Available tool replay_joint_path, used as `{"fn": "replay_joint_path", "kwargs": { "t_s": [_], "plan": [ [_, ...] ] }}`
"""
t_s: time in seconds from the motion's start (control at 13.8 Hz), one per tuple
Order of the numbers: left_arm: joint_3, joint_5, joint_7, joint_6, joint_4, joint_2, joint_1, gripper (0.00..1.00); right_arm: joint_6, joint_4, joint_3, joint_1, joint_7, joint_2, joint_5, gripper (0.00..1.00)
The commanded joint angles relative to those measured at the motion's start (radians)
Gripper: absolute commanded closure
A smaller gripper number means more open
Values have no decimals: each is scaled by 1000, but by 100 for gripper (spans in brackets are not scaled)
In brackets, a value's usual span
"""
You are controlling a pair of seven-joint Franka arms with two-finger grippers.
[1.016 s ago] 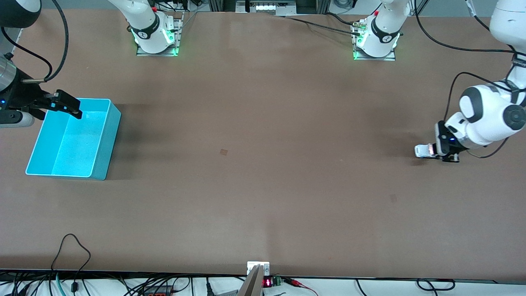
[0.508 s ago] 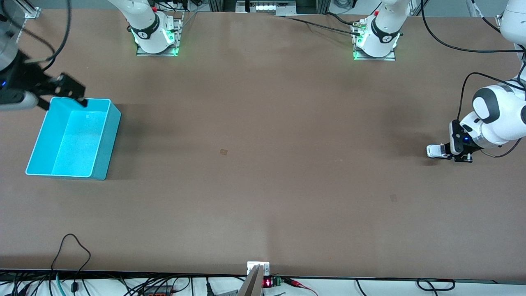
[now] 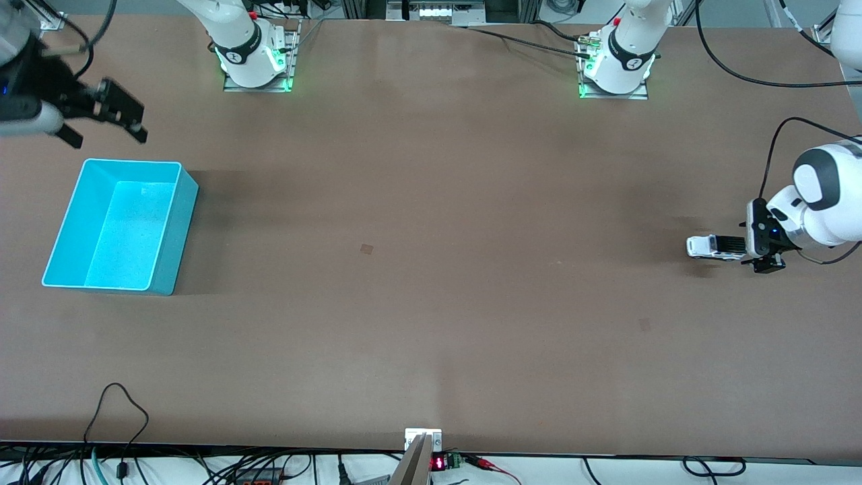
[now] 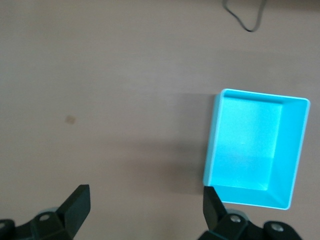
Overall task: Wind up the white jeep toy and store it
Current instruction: 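Open the left gripper and lift it off the jeep, then draw the left gripper back while the jeep rolls toward the box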
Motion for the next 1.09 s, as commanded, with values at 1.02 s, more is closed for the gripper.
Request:
{"fn": "replay_joint_path", "kwargs": {
  "t_s": [1.02],
  "plan": [
    [-321, 8, -1097, -707, 334, -142, -43, 0, -8, -52, -84, -16, -53, -7, 39, 0]
  ]
}}
